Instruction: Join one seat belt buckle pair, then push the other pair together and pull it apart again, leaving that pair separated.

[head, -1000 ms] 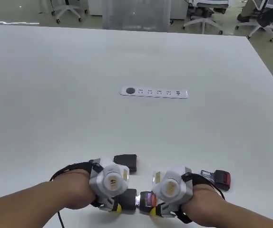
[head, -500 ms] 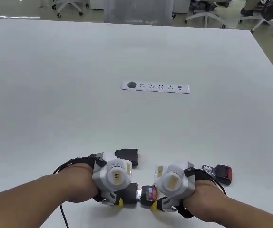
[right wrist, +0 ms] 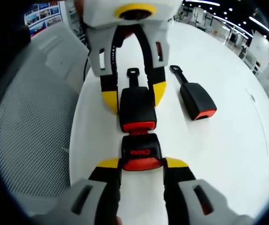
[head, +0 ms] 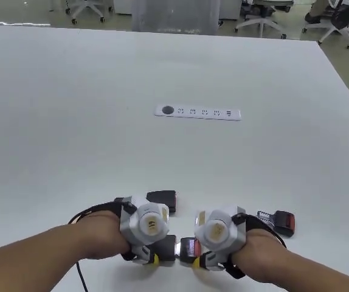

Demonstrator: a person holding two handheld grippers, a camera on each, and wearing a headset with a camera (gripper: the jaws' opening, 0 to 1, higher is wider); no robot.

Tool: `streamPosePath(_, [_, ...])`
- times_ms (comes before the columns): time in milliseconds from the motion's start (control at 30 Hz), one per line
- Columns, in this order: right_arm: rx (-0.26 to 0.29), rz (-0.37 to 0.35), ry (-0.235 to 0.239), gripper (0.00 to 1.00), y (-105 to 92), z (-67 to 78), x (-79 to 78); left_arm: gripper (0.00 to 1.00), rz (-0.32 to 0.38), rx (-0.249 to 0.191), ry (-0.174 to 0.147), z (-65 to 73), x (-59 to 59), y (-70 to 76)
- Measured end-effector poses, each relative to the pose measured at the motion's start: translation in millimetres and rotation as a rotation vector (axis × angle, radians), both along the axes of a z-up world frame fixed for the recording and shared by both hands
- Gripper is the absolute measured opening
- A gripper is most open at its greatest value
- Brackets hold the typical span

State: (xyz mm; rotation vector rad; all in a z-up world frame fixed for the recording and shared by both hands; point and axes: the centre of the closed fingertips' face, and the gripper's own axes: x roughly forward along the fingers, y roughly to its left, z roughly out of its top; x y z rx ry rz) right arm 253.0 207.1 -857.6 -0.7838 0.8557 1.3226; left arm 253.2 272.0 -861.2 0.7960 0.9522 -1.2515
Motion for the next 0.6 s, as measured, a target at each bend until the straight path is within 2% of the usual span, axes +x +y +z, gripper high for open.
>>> streamPosePath(67, [0.026, -0.012, 0.006, 0.35, 1.0, 7.7, 0.6, 0.39, -0.001, -0.008, -0.013, 3.7, 0.2, -0.7])
streamPosePath(133, [0.039, -0.018, 0.006, 0.35, -0.3, 13.7, 1.3, 0.39, 0.016, -0.035, -0.015, 10.7, 0.7, -3.4])
streamPosePath(333, [0.057, -0.026, -0.002, 0.34, -6.1, 24.8, 3.4, 0.39, 0.046, -0.102, -0.017, 30.8, 6.0, -9.1])
streamPosePath(433, [0.062, -0.032, -0.010, 0.34, -8.1, 28.1, 5.5, 0.39, 0.045, -0.108, -0.023, 36.6, 9.8, -8.6])
streamPosePath(600, [0.057, -0.039, -0.028, 0.34, -18.8, 31.5, 12.1, 0.40, 0.050, -0.118, -0.047, 43.1, 23.0, -6.1])
